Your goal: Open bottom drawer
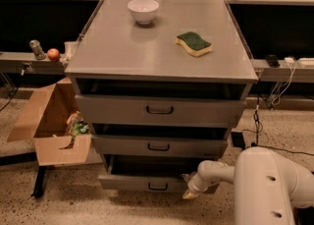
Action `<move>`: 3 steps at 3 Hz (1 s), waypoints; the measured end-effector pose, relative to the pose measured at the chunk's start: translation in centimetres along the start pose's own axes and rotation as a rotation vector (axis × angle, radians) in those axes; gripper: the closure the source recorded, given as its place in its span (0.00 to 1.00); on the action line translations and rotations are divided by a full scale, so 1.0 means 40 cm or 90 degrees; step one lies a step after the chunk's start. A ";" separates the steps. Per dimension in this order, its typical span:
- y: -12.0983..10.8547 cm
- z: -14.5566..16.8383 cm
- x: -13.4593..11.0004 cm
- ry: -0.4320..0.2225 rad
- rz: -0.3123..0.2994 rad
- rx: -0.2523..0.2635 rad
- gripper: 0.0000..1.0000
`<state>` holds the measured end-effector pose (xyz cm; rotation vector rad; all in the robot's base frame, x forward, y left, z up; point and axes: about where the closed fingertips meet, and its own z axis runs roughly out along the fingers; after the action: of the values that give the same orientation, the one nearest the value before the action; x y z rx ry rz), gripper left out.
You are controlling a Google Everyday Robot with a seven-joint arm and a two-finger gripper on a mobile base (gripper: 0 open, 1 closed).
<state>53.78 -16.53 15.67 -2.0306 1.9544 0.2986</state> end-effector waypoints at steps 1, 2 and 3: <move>-0.001 -0.009 -0.003 0.000 -0.001 0.000 0.80; 0.008 -0.011 -0.005 0.000 -0.001 0.000 1.00; 0.005 -0.034 -0.022 -0.013 -0.018 0.020 1.00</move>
Offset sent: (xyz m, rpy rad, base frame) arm -0.1440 0.0043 0.0671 0.0623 -0.0685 0.1741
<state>53.45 -16.22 17.25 -2.0252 1.9049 0.2792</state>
